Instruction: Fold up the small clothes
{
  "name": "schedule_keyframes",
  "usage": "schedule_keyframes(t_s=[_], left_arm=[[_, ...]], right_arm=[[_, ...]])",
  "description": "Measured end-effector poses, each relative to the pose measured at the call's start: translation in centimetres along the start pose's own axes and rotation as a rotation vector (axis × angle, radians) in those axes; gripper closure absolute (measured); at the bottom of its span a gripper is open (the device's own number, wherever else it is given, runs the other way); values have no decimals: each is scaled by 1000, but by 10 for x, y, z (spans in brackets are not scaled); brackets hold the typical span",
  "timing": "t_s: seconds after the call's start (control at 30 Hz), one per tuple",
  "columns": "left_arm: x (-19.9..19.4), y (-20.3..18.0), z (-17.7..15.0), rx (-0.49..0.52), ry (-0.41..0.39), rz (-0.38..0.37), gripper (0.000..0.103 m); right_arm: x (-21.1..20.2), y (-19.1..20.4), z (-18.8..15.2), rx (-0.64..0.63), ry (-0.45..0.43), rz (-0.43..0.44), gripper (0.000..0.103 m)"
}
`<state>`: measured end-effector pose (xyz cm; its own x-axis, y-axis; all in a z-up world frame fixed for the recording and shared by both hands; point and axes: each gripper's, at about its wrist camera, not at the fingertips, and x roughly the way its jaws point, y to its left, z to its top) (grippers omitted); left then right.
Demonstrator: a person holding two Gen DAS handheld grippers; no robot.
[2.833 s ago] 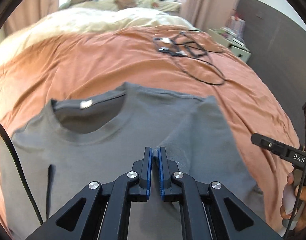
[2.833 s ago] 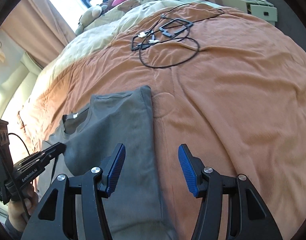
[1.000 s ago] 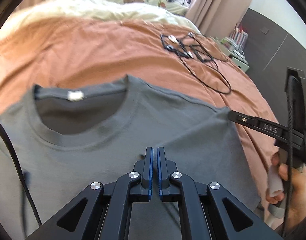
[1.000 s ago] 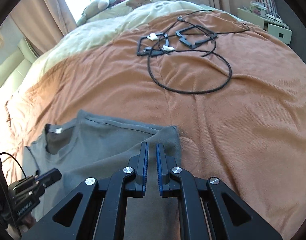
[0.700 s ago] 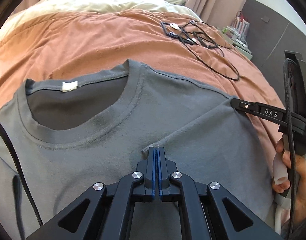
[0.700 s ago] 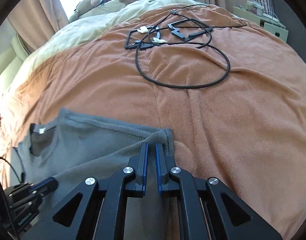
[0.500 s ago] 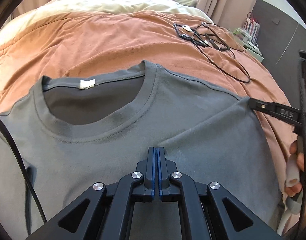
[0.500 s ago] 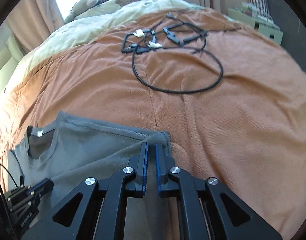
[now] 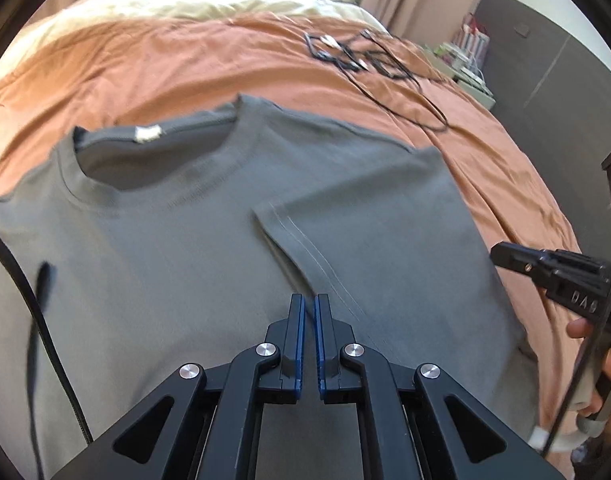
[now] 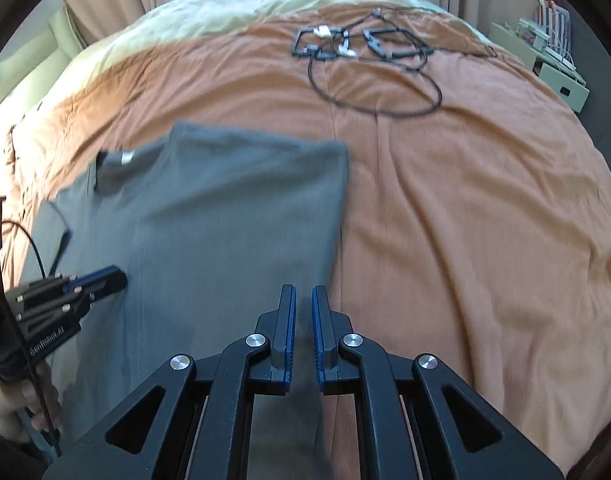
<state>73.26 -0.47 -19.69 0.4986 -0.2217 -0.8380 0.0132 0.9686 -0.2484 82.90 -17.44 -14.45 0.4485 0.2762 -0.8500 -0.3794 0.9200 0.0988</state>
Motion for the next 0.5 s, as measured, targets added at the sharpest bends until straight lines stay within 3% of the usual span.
schedule_keyframes(t_s=[0.07,0.2,0.4,0.5], left_arm=[[-1,-6,-7,6,21,-13,96],[-6,-20,-16,26,33,-20,67],[-9,-41,-26,67,69,-19,62],[-4,-53,-33,96,97,18,59]], right_arm=[[-4,-1,-10,-5,15,5,98],[-14,-3,-35,-2,53,-6,98],[-27,-3,-54,-6,67,-19,98],[-35,-9,-61,28,78,-19,98]])
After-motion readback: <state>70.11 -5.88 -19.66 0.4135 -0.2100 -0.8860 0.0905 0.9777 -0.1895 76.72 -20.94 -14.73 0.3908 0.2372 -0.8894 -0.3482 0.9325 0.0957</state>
